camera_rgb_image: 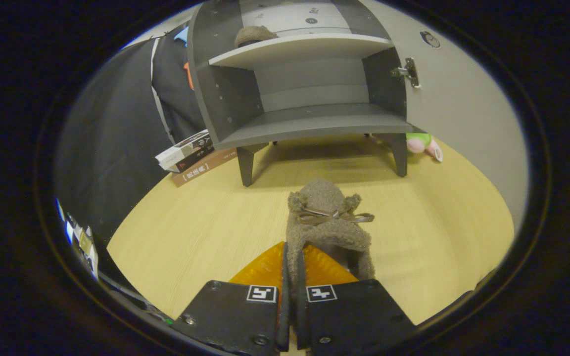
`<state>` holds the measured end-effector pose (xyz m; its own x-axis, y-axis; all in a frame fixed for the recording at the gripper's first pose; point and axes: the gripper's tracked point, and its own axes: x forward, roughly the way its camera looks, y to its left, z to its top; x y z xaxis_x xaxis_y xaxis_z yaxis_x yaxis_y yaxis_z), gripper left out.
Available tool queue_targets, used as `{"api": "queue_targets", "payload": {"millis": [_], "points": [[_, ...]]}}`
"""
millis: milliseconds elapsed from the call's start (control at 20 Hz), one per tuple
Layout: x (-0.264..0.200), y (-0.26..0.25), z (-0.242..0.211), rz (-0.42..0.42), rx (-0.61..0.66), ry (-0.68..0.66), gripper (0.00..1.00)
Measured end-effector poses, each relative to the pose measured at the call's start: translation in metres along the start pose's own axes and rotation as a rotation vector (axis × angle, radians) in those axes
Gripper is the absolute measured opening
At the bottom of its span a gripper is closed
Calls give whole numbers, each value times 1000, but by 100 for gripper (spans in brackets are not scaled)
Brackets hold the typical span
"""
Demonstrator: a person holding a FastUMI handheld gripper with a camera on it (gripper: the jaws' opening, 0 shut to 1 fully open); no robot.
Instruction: Open the shoe cabinet door, grab the shoes and put them into the shoe cabinet, then close the shoe cabinet door.
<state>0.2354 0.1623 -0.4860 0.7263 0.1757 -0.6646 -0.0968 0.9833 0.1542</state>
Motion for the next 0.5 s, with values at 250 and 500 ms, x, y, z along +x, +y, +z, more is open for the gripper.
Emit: {"api": "queue_targets", "payload": {"millis": [250,500], "points": [[-40,13,18,70,-1,-27,9],[-97,41,62,155,-37,-118,9]]}}
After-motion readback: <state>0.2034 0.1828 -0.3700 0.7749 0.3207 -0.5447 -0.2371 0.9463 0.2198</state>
